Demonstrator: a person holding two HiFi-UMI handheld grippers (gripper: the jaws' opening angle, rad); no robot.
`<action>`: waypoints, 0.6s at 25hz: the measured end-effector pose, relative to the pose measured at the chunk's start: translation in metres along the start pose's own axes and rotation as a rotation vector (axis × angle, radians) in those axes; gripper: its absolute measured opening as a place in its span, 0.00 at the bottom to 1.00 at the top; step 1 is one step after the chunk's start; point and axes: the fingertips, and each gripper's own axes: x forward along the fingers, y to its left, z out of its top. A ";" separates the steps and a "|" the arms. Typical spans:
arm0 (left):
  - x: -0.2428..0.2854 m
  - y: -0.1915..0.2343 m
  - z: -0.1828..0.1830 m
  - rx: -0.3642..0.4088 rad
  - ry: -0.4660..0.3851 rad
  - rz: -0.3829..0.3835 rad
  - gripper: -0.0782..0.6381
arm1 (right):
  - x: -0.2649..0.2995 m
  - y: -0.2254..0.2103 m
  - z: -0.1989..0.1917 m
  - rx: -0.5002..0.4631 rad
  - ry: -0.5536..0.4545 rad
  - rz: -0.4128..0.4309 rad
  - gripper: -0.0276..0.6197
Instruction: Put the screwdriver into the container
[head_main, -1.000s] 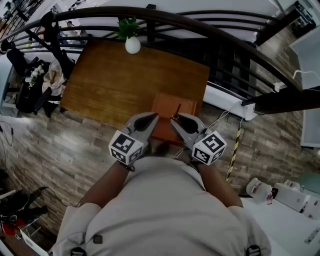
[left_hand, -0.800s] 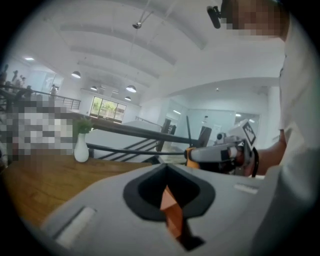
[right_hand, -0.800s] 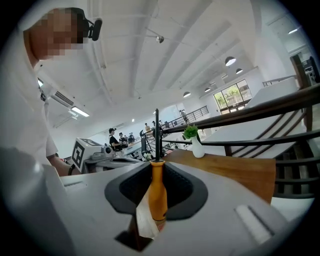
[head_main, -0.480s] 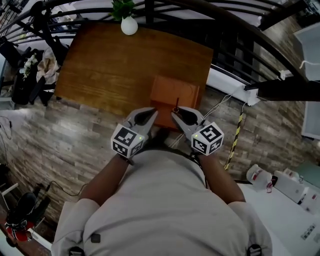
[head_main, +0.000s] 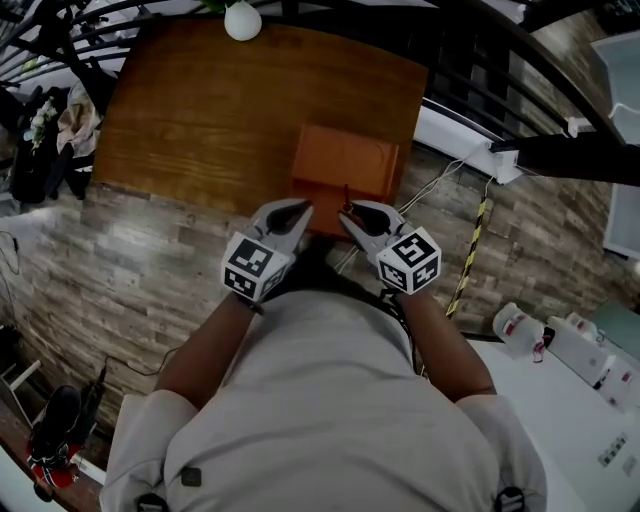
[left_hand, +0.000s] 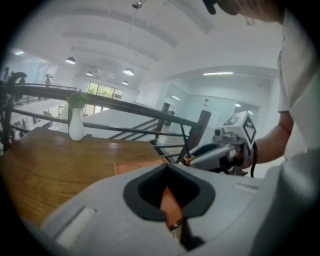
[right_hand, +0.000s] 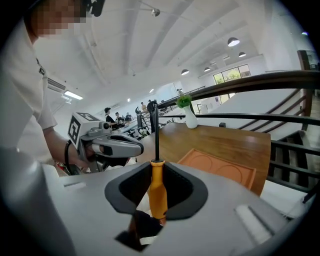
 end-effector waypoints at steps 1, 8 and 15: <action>0.003 0.002 -0.004 -0.002 0.006 0.000 0.11 | 0.003 -0.003 -0.005 -0.002 0.011 -0.001 0.17; 0.019 0.015 -0.030 0.001 0.054 0.014 0.11 | 0.016 -0.019 -0.041 -0.003 0.084 -0.011 0.17; 0.029 0.028 -0.056 -0.039 0.084 0.021 0.11 | 0.034 -0.028 -0.060 -0.045 0.146 -0.021 0.17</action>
